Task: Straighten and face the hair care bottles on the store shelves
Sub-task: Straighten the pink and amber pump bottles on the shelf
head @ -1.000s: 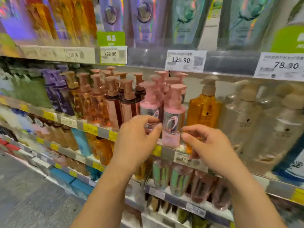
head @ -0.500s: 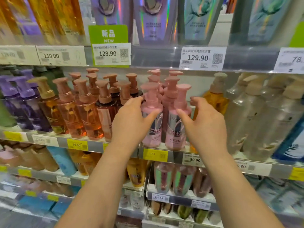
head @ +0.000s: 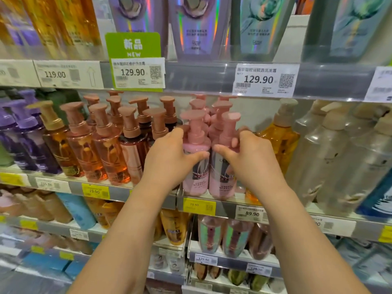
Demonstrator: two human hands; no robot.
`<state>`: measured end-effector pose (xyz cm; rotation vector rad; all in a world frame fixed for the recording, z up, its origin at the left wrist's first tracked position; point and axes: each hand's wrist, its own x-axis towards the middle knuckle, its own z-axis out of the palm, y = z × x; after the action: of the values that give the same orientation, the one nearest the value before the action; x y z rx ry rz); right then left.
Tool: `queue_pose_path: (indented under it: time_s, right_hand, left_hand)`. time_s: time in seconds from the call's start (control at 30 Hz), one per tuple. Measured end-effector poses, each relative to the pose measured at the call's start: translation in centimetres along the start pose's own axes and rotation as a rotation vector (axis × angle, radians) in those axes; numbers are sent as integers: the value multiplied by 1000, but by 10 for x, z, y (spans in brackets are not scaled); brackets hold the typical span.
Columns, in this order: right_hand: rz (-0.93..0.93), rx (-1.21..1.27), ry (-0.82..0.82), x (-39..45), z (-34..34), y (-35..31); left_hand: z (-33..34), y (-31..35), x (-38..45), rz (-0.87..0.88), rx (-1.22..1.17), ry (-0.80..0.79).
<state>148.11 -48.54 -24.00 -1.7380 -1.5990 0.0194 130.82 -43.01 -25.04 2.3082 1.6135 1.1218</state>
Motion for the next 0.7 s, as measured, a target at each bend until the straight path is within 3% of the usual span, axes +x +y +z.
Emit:
queue_pose_path:
  time_s: [0.2,0.43,0.7]
  right_hand:
    - [-119,-63,-64,4,-3,7]
    - [-126,30,-125,6,-3,13]
    - [-45,31,-147,-8,-12,0]
  left_hand:
    - [-2,-2,2,16,-21,-28]
    - [-3,-8,4,11,-109,-80]
    - [4,-8,-16,33,-81,-18]
